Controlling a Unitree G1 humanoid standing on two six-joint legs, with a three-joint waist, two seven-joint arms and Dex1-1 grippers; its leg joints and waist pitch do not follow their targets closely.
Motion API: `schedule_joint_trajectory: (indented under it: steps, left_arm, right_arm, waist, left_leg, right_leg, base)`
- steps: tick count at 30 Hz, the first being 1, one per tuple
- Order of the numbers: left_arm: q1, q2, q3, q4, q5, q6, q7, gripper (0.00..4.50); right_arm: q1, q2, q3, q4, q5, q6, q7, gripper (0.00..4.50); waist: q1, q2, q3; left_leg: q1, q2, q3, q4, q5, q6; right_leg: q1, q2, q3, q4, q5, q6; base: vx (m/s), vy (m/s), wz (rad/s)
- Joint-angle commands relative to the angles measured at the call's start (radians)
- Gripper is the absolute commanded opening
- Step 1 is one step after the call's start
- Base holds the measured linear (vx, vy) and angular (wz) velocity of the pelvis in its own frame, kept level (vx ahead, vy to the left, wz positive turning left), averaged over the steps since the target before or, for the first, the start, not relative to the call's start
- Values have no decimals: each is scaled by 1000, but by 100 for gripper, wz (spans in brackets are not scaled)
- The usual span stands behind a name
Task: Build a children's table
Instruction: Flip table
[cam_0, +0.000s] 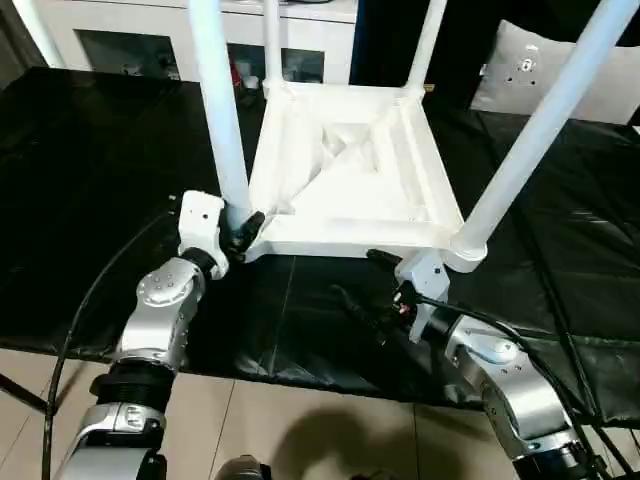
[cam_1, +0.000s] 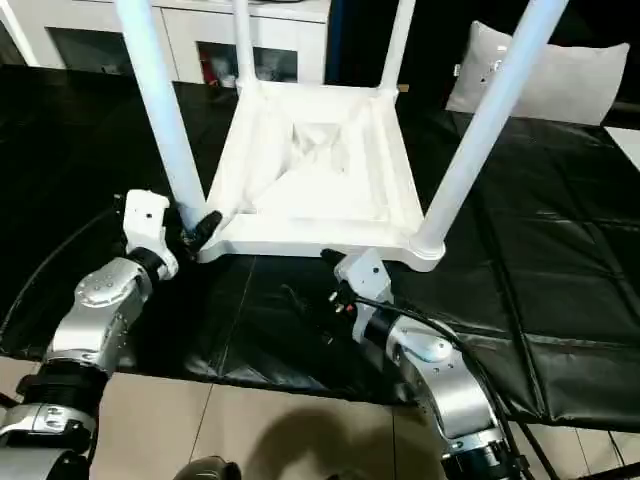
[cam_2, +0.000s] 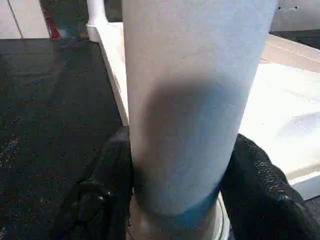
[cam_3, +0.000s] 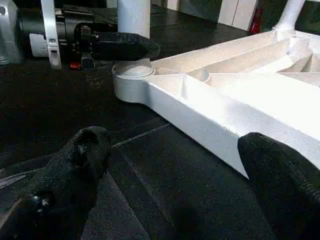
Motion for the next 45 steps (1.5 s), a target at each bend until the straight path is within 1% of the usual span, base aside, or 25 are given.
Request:
schedule_joint_trajectory:
  steps: [1,4,5,6,12,13,14,18,20,21,23,25,26,29,30,31,32,34,35,37,38,40,41,44,45]
  left_arm:
    - [-18,1,16,14,1,-11,11,210]
    - [-22,0,17,24,0,-17,13,205]
    - [-22,-1,18,26,-1,-17,13,205]
    - [-23,-1,18,27,-2,-17,13,205]
    - [-26,-8,32,25,-17,11,27,205]
    - [-28,-18,48,10,-41,51,39,205]
    - [-27,-24,56,-1,-54,74,44,205]
    - [-18,-38,73,-34,-82,126,61,205]
    - [-8,-55,93,-64,-114,170,79,205]
    - [-6,-60,100,-71,-125,182,83,205]
    - [13,-94,145,-118,-197,280,113,205]
    - [18,-101,154,-127,-212,304,118,205]
    - [31,-110,160,-145,-228,343,118,205]
    - [56,-125,165,-182,-250,406,114,205]
    - [60,-127,165,-190,-252,416,114,205]
    - [73,-132,162,-209,-259,445,111,205]
    - [88,-136,157,-235,-264,476,106,205]
    - [110,-141,144,-274,-268,520,99,205]
    - [124,-145,134,-300,-274,549,91,205]
    - [135,-148,123,-324,-283,575,84,205]
    - [140,-150,117,-337,-288,591,82,205]
    - [151,-151,104,-366,-301,621,70,205]
    - [154,-152,101,-373,-306,629,69,205]
    - [159,-156,100,-390,-314,648,74,205]
    - [161,-159,104,-396,-315,655,78,205]
  right_arm:
    - [-2,0,6,8,-7,-4,-2,450]
    - [-2,0,7,9,-9,-5,-4,450]
    - [-2,0,7,9,-10,-5,-5,450]
    - [-1,1,8,9,-10,-5,-5,450]
    - [5,2,8,9,-14,-8,-8,450]
    - [5,3,8,12,-17,-7,-12,450]
    - [4,3,8,14,-20,-7,-15,450]
    - [0,4,7,21,-23,-7,-23,450]
    - [-1,5,6,23,-23,-7,-25,450]
    - [-2,5,6,23,-24,-7,-25,450]
    - [-3,6,4,25,-24,-6,-29,450]
    - [-3,7,3,26,-24,-6,-31,450]
    - [-6,11,-1,31,-26,-5,-39,450]
    - [-15,19,-11,41,-26,-2,-59,450]
    - [-17,21,-14,43,-25,-1,-62,450]
    - [-24,25,-22,50,-21,2,-71,450]
    - [-31,31,-32,57,-17,8,-81,450]
    - [-42,47,-50,67,-1,15,-97,450]
    - [-51,67,-75,72,26,32,-115,450]
    - [-62,90,-104,77,59,52,-134,450]
    - [-69,102,-118,82,77,61,-143,450]
    - [-85,119,-139,100,108,77,-147,450]
    - [-90,124,-144,106,118,82,-146,450]
    - [-110,137,-160,130,146,110,-146,450]
    - [-115,142,-165,134,153,118,-144,450]
  waist:
    - [7,10,-84]
    - [6,9,-84]
    - [7,13,-83]
    - [6,10,-82]
    - [6,10,-83]
    - [5,7,-79]
    - [6,9,-80]
    - [5,7,-75]
    - [5,7,-75]
    - [4,5,-73]
    - [3,4,-74]
    - [1,2,-73]
    - [1,1,-73]
    - [1,2,-74]
    - [1,2,-73]
    - [1,3,-74]
    - [1,3,-71]
    - [-1,4,-69]
    - [-1,5,-69]
    - [1,6,-68]
    - [1,1,-69]
    - [2,4,-71]
    - [3,5,-71]
    - [0,2,-69]
    - [1,3,-69]
  left_leg:
    - [8,74,-25,-67,-128,43]
    - [8,74,-26,-68,-131,43]
    - [9,74,-26,-68,-133,41]
    - [8,73,-26,-69,-141,41]
    - [8,74,-26,-69,-140,38]
    - [7,74,-25,-70,-141,39]
    - [8,74,-25,-69,-143,38]
    - [9,72,-24,-71,-168,36]
    - [8,72,-24,-69,-165,36]
    - [7,71,-24,-70,-163,40]
    - [5,72,-24,-69,-152,41]
    - [2,69,-23,-67,-141,50]
    - [2,65,-20,-65,-131,57]
    - [1,66,-19,-64,-118,65]
    - [1,65,-18,-64,-122,69]
    - [2,66,-18,-64,-126,67]
    - [1,67,-19,-67,-129,64]
    - [4,67,-19,-68,-150,63]
    - [4,67,-18,-68,-156,61]
    - [4,67,-19,-71,-160,60]
    - [3,65,-19,-70,-153,61]
    - [3,66,-19,-71,-142,59]
    - [3,66,-19,-71,-143,59]
    - [1,64,-18,-74,-149,55]
    - [1,63,-18,-73,-151,54]
  right_leg:
    - [50,-134,70,-76,-35,-202]
    - [50,-134,70,-75,-32,-201]
    - [49,-134,70,-75,-35,-202]
    - [49,-134,70,-77,-45,-200]
    - [49,-134,70,-76,-48,-202]
    - [48,-135,70,-77,-49,-202]
    - [48,-135,70,-76,-53,-204]
    - [44,-135,70,-86,-135,-195]
    - [44,-135,71,-87,-139,-194]
    - [44,-133,70,-88,-142,-190]
    - [45,-133,69,-82,-125,-195]
    - [46,-133,69,-84,-121,-196]
    - [44,-130,69,-86,-124,-189]
    - [42,-130,68,-85,-125,-191]
    - [40,-127,68,-89,-142,-184]
    - [40,-128,68,-88,-146,-184]
    - [39,-128,67,-87,-160,-180]
    - [35,-127,68,-93,-194,-176]
    - [34,-127,69,-94,-210,-171]
    - [33,-126,69,-97,-230,-160]
    - [35,-126,69,-96,-228,-153]
    - [33,-125,69,-94,-219,-150]
    - [32,-125,69,-95,-221,-150]
    - [33,-125,68,-98,-235,-140]
    - [33,-125,68,-98,-241,-137]
  base:
    - [0,0,0]
    - [0,0,0]
    - [0,0,0]
    - [0,0,0]
    - [0,0,0]
    - [0,0,0]
    - [0,0,0]
    - [0,0,0]
    - [0,0,0]
    - [0,0,0]
    - [0,0,0]
    - [0,0,0]
    - [0,0,0]
    - [0,0,0]
    - [0,0,0]
    - [0,0,0]
    - [0,0,0]
    - [0,0,0]
    - [0,0,0]
    - [0,0,0]
    - [0,0,0]
    - [0,0,0]
    - [0,0,0]
    - [0,0,0]
    - [0,0,0]
